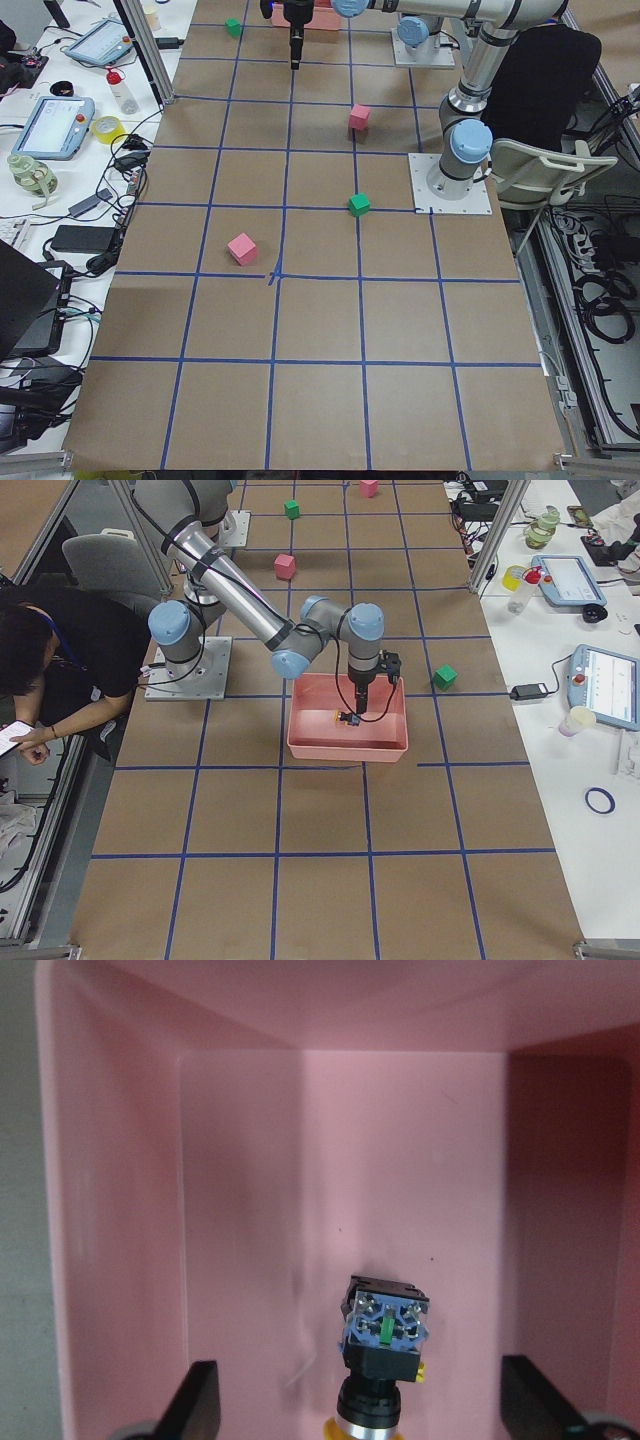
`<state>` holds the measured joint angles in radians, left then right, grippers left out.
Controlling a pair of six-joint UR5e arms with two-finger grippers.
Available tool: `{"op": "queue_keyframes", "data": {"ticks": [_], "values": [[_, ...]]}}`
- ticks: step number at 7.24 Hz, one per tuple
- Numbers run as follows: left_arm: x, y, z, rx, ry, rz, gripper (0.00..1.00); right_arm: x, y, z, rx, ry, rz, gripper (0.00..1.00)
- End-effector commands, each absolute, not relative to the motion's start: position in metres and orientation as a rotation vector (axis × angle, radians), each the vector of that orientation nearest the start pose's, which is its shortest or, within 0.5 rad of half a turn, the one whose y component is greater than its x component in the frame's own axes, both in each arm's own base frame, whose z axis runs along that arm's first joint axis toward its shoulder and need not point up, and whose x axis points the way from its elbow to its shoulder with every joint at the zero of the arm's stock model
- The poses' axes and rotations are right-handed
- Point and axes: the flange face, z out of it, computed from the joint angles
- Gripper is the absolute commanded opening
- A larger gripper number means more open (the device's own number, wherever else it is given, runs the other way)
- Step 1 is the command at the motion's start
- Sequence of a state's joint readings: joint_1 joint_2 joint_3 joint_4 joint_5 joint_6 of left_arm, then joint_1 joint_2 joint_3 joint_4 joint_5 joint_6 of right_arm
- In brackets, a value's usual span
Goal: Align button upright
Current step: 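Lower the right gripper into the bin and grasp the push-button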
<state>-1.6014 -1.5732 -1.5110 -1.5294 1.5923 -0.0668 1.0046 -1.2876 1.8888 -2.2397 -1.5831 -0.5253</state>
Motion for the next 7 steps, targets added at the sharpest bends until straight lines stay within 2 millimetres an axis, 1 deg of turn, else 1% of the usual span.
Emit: {"op": "queue_keyframes", "data": {"ticks": [1,2,3,4,5,6,7], "values": [[-0.146,-0.497,0.521,-0.059,3.121,-0.157,1.00,-0.188,-0.531,0.247,0.054,3.179,-0.060,0.98],[-0.146,-0.497,0.521,-0.059,3.121,-0.157,1.00,-0.189,-0.530,0.246,0.057,3.182,-0.054,0.98],[-0.146,-0.497,0.520,-0.059,3.119,-0.152,1.00,-0.191,-0.532,0.237,0.057,3.187,-0.035,0.98],[-0.147,-0.499,0.512,-0.059,3.121,-0.126,1.00,-0.195,-0.534,0.230,0.058,3.206,-0.033,0.98],[-0.147,-0.499,0.510,-0.056,3.121,-0.121,1.00,-0.196,-0.535,0.227,0.059,3.209,-0.030,0.98],[-0.147,-0.498,0.514,-0.054,3.119,-0.131,1.00,-0.197,-0.538,0.221,0.059,3.213,-0.041,0.96],[-0.146,-0.497,0.511,-0.056,3.121,-0.121,1.00,-0.199,-0.541,0.211,0.069,3.213,-0.047,0.96]]}}
